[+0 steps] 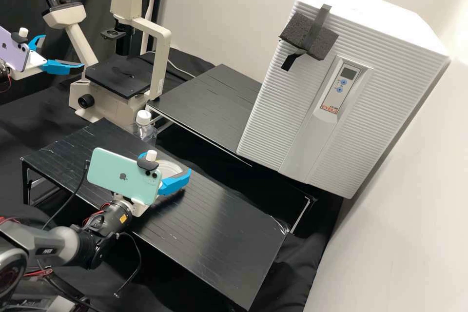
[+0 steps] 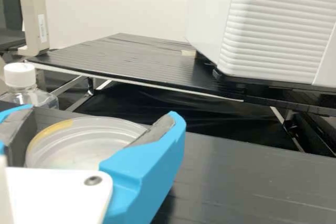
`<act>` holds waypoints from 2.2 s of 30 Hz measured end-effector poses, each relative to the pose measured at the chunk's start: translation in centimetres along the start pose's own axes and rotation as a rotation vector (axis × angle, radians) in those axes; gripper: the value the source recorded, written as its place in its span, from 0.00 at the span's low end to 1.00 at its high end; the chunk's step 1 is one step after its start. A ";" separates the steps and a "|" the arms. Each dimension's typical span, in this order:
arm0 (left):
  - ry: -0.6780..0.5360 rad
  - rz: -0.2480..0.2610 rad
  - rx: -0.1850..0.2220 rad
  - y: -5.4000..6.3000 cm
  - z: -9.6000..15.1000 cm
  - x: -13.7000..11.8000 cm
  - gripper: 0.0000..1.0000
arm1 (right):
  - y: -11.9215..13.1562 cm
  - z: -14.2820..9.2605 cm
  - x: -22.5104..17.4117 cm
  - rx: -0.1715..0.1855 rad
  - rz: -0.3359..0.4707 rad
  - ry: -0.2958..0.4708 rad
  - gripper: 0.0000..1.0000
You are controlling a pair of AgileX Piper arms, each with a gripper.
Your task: Open the petri dish lid.
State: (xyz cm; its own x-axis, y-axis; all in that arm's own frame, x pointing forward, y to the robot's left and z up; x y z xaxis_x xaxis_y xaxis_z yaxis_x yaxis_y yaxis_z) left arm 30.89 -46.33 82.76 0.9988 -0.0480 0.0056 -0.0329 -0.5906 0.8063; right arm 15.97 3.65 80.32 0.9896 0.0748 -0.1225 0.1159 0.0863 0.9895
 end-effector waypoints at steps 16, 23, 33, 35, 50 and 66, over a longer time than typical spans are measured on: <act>0.000 0.000 0.000 0.0 0.0 0.0 1.00 | -0.3 -0.1 0.3 0.003 -0.005 0.018 0.00; 0.000 0.000 0.000 0.0 0.0 0.0 1.00 | -0.4 -0.3 0.3 0.009 -0.011 0.029 0.00; 0.000 0.000 0.000 0.0 0.0 0.0 1.00 | 0.2 -1.4 -0.9 0.025 0.026 0.049 1.00; 0.000 0.000 0.000 0.0 0.0 0.0 1.00 | 0.3 -1.5 -1.1 0.032 0.031 0.049 1.00; 0.000 0.000 0.000 0.0 0.0 0.0 1.00 | 0.5 -1.9 -2.0 -0.004 0.023 0.045 1.00; 0.000 0.000 0.000 0.0 0.0 0.0 1.00 | 0.5 -1.5 -2.3 0.011 0.047 -0.043 1.00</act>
State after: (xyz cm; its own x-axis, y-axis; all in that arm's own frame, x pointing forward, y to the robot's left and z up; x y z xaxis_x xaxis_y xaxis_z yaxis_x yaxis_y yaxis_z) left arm 30.89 -46.33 82.76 0.9988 -0.0480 0.0056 -0.0329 -0.5906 0.8063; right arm 13.63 4.96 81.00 0.9968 0.0353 -0.0722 0.0695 0.0727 0.9949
